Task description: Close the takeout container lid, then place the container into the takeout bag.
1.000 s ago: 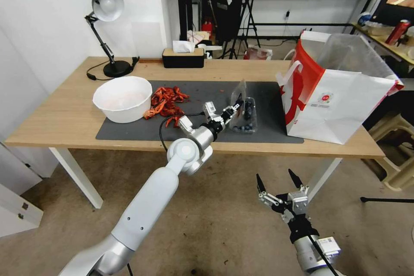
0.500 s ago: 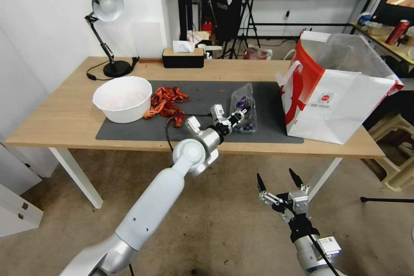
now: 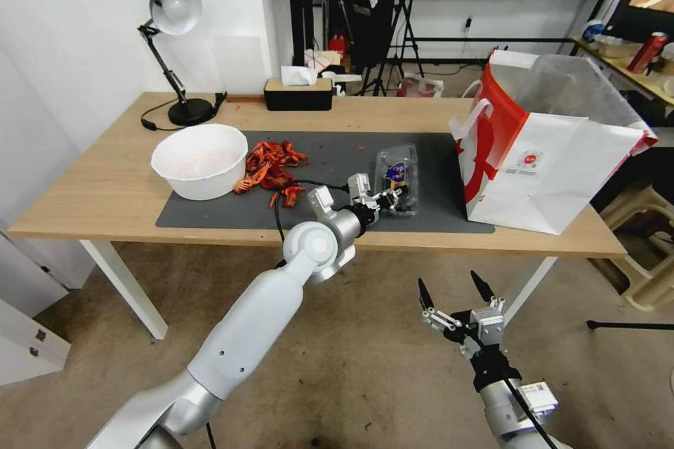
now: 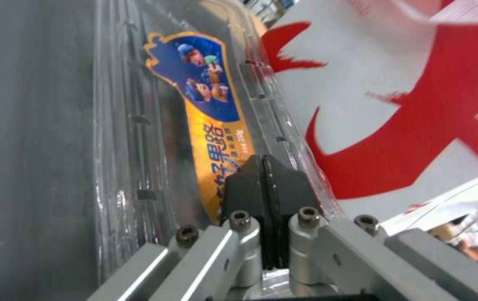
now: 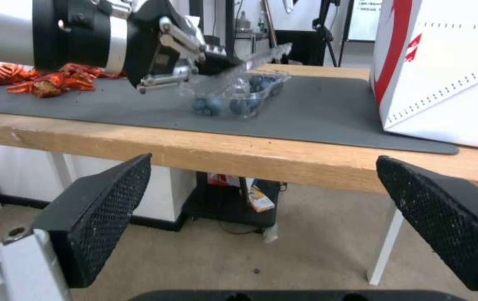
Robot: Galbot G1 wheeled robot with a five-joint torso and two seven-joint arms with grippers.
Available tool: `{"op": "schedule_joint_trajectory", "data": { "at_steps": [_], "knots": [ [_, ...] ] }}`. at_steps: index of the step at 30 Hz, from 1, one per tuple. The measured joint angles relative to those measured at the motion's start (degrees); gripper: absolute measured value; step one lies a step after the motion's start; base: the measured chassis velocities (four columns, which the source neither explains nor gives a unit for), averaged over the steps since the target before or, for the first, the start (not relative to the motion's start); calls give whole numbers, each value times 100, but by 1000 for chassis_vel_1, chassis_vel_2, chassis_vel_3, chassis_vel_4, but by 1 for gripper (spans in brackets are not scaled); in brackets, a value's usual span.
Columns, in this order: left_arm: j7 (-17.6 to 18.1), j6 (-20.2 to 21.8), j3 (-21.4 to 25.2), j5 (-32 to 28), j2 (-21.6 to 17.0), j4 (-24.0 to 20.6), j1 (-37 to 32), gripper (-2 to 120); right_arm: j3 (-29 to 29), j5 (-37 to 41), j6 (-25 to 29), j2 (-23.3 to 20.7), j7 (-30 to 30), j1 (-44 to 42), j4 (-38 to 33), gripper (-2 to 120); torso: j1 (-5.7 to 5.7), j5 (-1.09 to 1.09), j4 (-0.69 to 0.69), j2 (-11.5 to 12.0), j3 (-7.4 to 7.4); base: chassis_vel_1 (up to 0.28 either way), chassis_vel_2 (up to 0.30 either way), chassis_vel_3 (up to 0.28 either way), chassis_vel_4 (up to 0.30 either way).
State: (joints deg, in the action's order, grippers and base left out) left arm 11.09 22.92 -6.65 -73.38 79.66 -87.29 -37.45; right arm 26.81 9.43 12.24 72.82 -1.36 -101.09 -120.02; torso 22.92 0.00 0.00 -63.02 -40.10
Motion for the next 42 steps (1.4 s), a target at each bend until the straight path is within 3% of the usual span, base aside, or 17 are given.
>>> {"op": "schedule_joint_trajectory", "data": {
  "at_steps": [6, 14, 17, 23, 28, 30, 42],
  "knots": [
    [315, 212, -47, 86, -7, -29, 72, 0, 39, 145, -79, -88, -2, 44, -109, 100, 0, 0, 0, 0, 0, 0, 0, 0, 0],
    [537, 307, -70, 134, -40, -37, 133, 0, 149, 989, -495, -293, -79, 371, -381, 100, 1, 0, 1, -1, 0, 0, 0, 0, 0],
    [598, 310, -72, 131, -55, -49, 140, 0, 258, 1936, -889, -471, -233, 817, -540, 100, 1, 0, 0, 0, 0, 0, 0, 0, 0],
    [634, 310, -73, 117, -54, -64, 135, 0, 305, 2905, -1298, -651, -534, 1424, -557, 100, 1, 0, -1, 0, -1, 0, 0, 0, 0],
    [659, 302, -66, 101, -49, -67, 130, 0, 174, 4117, -1913, -746, -1178, 2052, -490, 100, 1, 0, 0, 0, -1, 0, 0, 0, 0],
    [667, 299, -58, 88, -50, -71, 129, 0, 107, 4934, -2283, -780, -1673, 2378, -463, 100, 1, 0, 0, 0, -1, 0, 0, 0, 0],
    [665, 268, -37, 71, -24, -11, 131, 0, 75, 6663, -3080, -923, -2556, 3145, -212, 100, 0, -1, 1, 1, 0, 0, 0, 0, 0]
  ]
}}
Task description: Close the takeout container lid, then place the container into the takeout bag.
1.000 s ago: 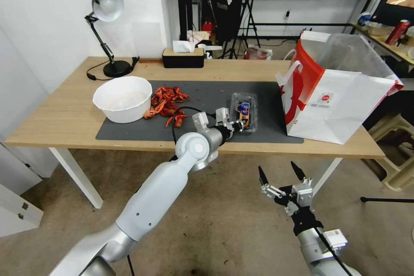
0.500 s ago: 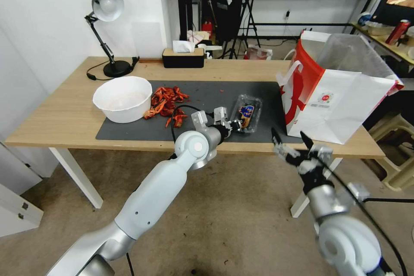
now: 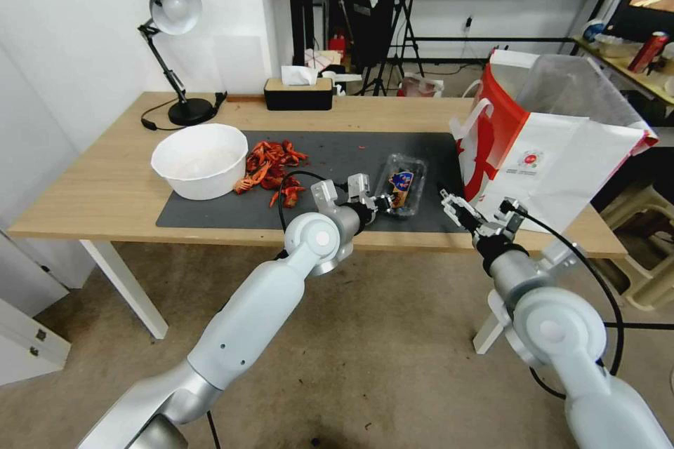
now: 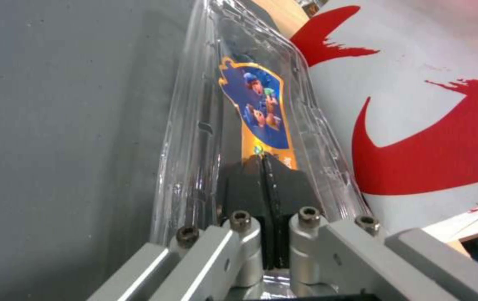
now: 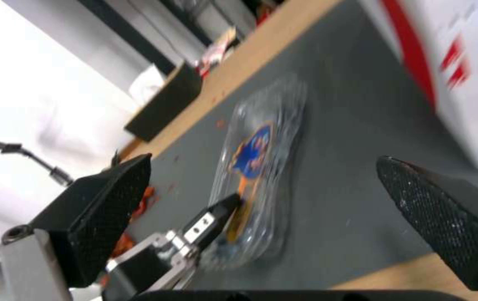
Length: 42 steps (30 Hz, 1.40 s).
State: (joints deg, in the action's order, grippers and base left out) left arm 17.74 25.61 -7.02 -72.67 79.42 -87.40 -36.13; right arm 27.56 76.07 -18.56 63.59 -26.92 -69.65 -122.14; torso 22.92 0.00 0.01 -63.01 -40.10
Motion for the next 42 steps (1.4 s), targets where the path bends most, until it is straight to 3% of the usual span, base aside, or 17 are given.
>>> {"op": "schedule_joint_trajectory", "data": {
  "at_steps": [3, 21, 42],
  "knots": [
    [2, -5, 0, -10, -2, 37, 17, 0, -49, 587, -394, -16, -312, 414, 146, 100, 0, 1, -1, 0, 0, 0, 0, 0, 0],
    [82, -10, 10, -52, -15, 6, 30, 0, -400, 1072, -1165, -71, -864, 1329, 694, 100, 0, 0, 0, 0, -1, 0, 0, 0, 0],
    [68, -41, 10, -76, -23, 45, 53, 0, -843, 1189, -1434, -23, -993, 2099, 1265, 100, -1, 0, -1, -1, -1, 0, 0, 0, 0]
  ]
}}
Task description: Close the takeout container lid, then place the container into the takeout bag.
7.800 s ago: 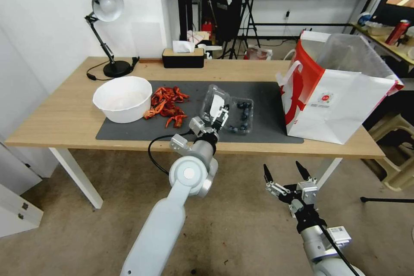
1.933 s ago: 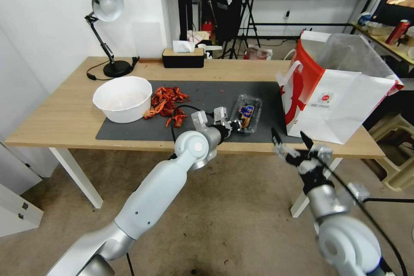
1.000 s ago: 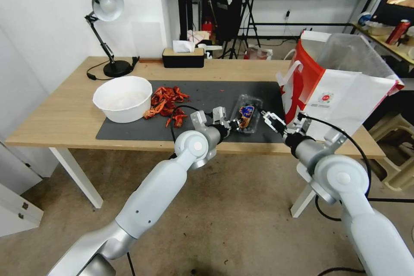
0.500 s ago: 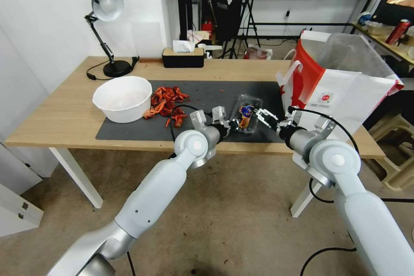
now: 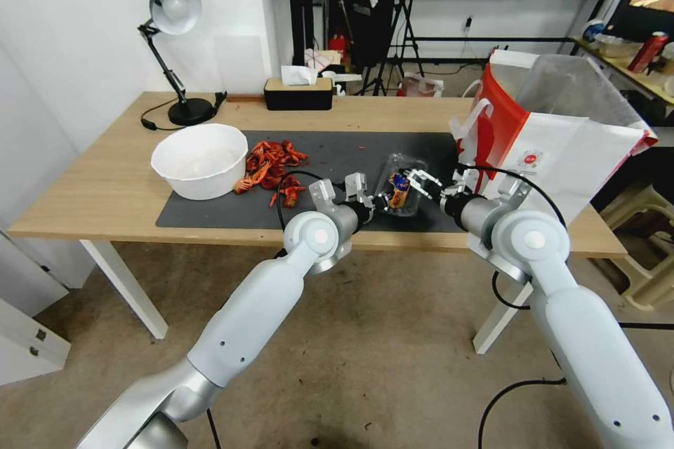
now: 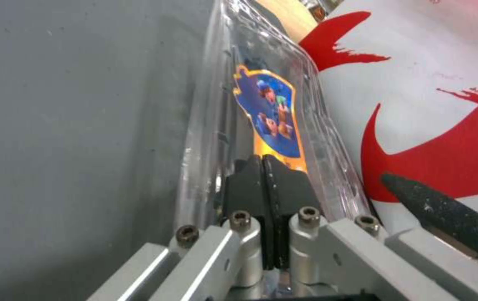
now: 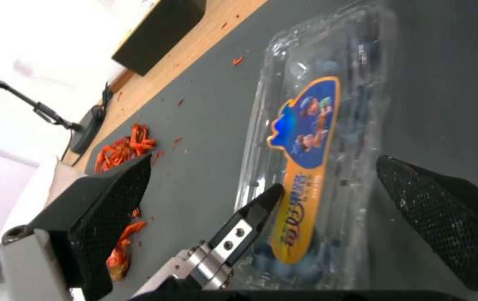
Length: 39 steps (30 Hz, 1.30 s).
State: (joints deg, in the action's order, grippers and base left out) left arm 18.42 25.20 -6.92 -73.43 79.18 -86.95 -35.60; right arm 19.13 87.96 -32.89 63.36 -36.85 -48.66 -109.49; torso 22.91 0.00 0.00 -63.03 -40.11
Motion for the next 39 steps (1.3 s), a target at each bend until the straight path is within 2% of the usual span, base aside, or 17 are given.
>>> {"op": "schedule_joint_trajectory", "data": {
  "at_steps": [7, 14, 28, 39],
  "knots": [
    [-3, -5, 15, -34, -15, 23, 12, 0, -198, -23, -77, 46, -84, 267, 215, 100, 0, 0, 1, 0, 1, 0, 0, 0, 0],
    [-3, -27, 31, -35, -16, 19, -2, 0, -377, -180, -251, 60, -508, 546, 401, 100, 1, 0, 1, 0, 1, 0, 0, 0, 0],
    [15, -46, 59, -30, -10, -23, -37, 0, -454, -541, -362, -43, -800, 526, 350, 100, 1, 0, 1, 0, 0, 0, 0, 0, 0],
    [16, -66, 74, -27, -29, -37, -45, 0, -573, -533, -509, 83, -1039, 679, 596, 100, 1, 0, 0, 0, 0, 0, 0, 0, 0]
  ]
}}
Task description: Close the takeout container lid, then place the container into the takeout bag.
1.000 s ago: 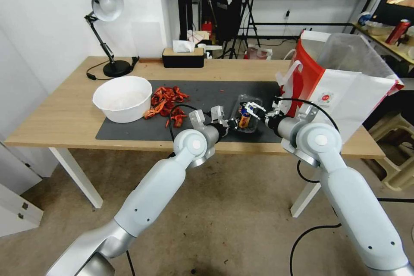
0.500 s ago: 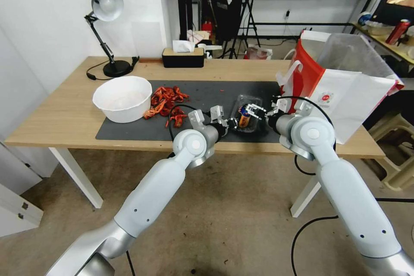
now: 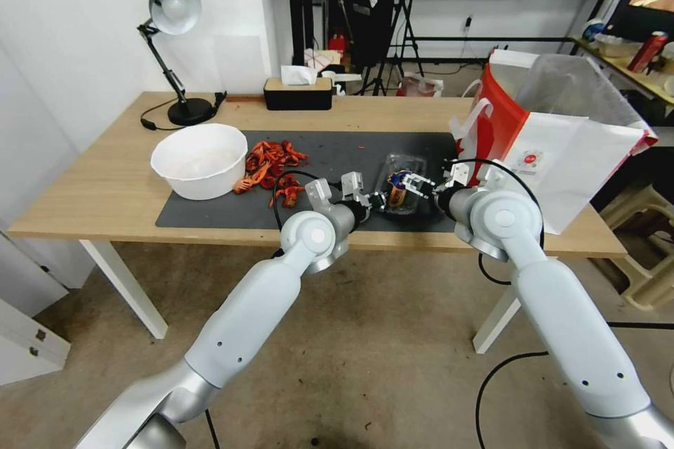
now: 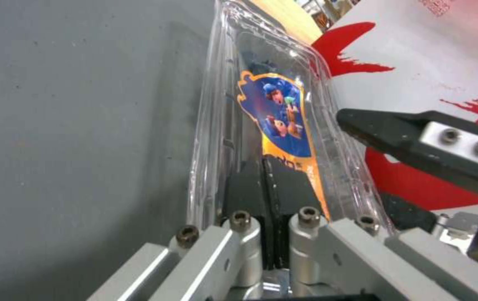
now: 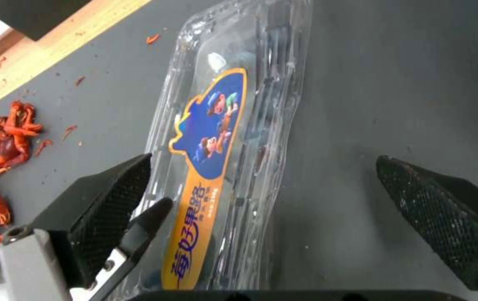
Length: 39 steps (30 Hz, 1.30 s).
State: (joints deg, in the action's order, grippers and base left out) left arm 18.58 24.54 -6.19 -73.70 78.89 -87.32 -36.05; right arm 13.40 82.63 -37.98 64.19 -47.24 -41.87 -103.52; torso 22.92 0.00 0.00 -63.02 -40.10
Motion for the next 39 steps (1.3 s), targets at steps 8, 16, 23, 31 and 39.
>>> {"op": "schedule_joint_trajectory", "data": {
  "at_steps": [8, 16, 23, 31, 39],
  "knots": [
    [1, -19, -2, 2, 4, 13, 9, 0, -64, 177, -117, 97, -123, 154, 231, 100, 0, 0, 0, 0, 0, 0, 0, 0, 0],
    [0, -34, -1, 4, -2, 10, -3, 0, -134, 194, -168, 161, -94, 229, 345, 100, 0, -1, 1, 0, 0, 0, 0, 0, 0],
    [0, -45, -3, 6, 4, 7, -8, 0, -214, 224, -206, 205, -121, 312, 415, 100, -1, -1, 0, 0, 0, 0, 0, 0, 0],
    [1, -52, 0, 6, -18, -9, -24, 0, -245, 284, -230, 274, -112, 370, 520, 91, -1, -2, 3, -1, 1, 0, 0, 0, 0],
    [3, -54, 3, 2, -26, -28, -26, 0, -254, 288, -211, 300, -112, 397, 569, 69, -1, 0, 2, -1, 1, 0, 0, 0, 0]
  ]
}}
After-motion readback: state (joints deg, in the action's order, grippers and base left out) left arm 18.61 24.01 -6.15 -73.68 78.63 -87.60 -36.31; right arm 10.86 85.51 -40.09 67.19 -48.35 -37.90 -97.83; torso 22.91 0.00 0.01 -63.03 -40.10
